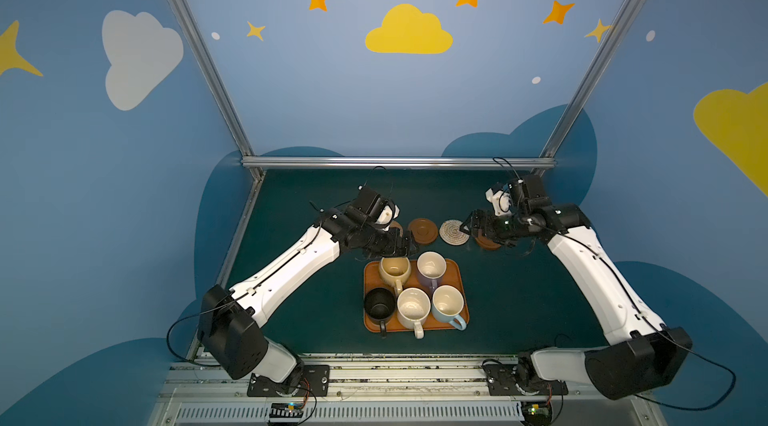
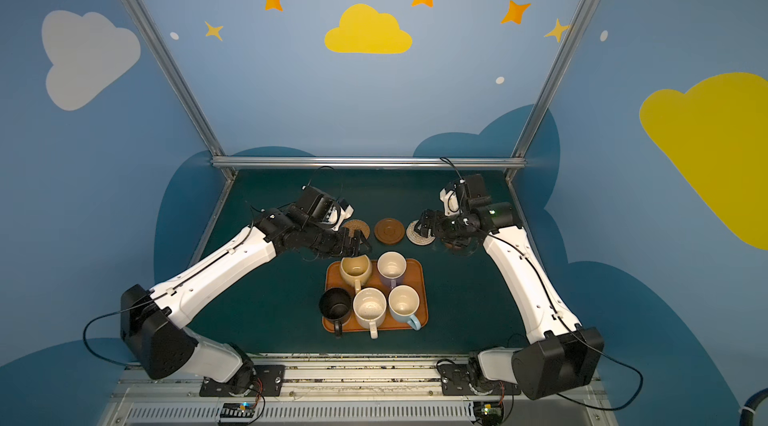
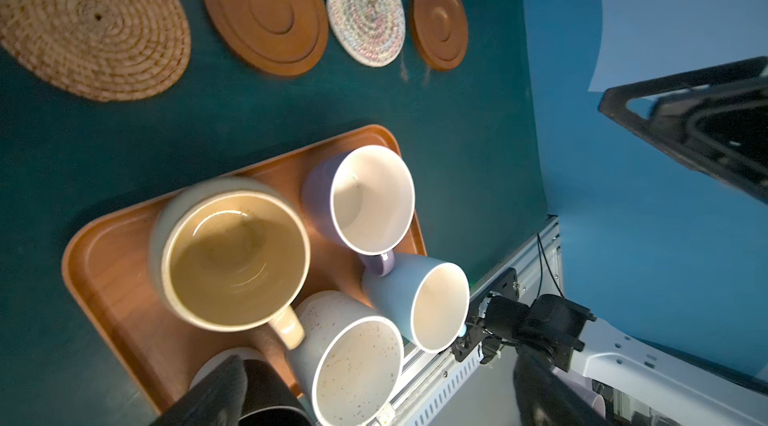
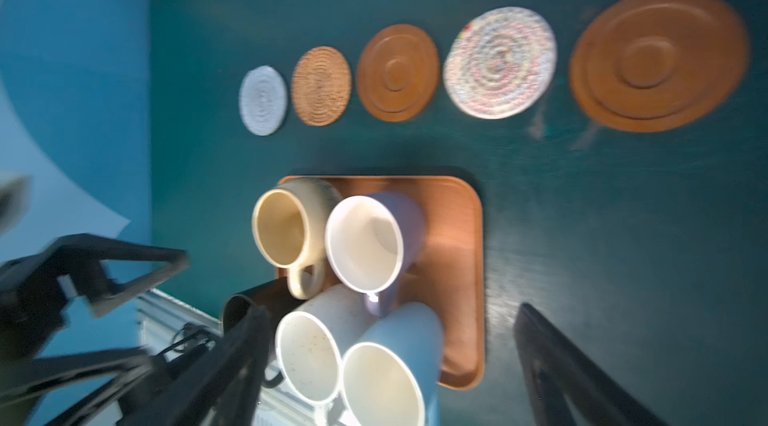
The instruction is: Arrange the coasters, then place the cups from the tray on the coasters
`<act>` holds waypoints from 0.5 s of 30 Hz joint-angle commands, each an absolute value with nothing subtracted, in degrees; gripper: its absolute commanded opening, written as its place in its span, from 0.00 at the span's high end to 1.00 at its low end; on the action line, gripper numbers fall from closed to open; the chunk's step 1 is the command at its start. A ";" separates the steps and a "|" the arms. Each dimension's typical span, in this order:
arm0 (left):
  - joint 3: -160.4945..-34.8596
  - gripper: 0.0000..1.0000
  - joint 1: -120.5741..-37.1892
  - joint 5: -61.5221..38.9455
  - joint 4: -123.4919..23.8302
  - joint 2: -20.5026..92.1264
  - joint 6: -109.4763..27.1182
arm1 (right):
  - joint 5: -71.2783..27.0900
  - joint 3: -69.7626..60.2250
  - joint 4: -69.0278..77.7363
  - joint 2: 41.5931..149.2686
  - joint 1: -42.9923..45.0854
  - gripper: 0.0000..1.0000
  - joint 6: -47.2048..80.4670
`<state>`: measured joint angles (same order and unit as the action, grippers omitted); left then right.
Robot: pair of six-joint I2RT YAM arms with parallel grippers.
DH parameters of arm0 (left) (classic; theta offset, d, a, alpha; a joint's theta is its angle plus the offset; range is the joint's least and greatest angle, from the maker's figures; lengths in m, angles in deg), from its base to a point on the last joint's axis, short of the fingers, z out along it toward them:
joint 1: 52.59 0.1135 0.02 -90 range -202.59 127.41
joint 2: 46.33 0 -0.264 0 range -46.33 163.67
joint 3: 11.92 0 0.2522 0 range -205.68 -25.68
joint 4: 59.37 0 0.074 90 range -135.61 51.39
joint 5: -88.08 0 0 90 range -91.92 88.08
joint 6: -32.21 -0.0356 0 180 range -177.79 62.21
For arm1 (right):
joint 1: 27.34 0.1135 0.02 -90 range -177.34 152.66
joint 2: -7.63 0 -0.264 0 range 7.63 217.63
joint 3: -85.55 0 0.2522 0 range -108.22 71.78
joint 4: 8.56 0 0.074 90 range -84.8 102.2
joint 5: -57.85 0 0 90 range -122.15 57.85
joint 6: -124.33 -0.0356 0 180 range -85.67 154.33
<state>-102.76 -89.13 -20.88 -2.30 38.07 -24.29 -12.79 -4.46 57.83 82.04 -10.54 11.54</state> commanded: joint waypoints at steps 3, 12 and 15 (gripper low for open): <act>-98.41 0.00 -89.41 -19.13 -1.22 35.62 -22.86 | 9.00 5.50 40.80 78.52 -13.44 0.07 5.25; -96.25 0.01 -92.67 -9.65 0.00 38.33 -20.37 | -2.55 0.42 52.39 84.33 -6.65 0.10 8.12; -96.25 0.05 -93.28 -7.92 -0.64 39.48 -19.50 | -8.43 1.12 51.79 84.16 -2.58 0.10 8.17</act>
<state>-96.53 -92.95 -11.48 -0.64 38.38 -21.01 -2.69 0.76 50.70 84.38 -5.42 8.18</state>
